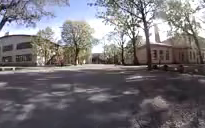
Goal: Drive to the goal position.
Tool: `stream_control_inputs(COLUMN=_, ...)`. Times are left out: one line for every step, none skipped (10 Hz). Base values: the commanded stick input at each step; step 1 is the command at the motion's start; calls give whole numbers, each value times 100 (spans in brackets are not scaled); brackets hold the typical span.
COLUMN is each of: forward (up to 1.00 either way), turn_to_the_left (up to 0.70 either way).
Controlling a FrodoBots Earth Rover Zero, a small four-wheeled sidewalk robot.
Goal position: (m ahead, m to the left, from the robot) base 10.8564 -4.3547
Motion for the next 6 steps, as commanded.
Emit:
stream_control_inputs(forward=100, turn_to_the_left=0)
stream_control_inputs(forward=100, turn_to_the_left=0)
stream_control_inputs(forward=100, turn_to_the_left=0)
stream_control_inputs(forward=100, turn_to_the_left=0)
stream_control_inputs(forward=100, turn_to_the_left=0)
stream_control_inputs(forward=100, turn_to_the_left=0)
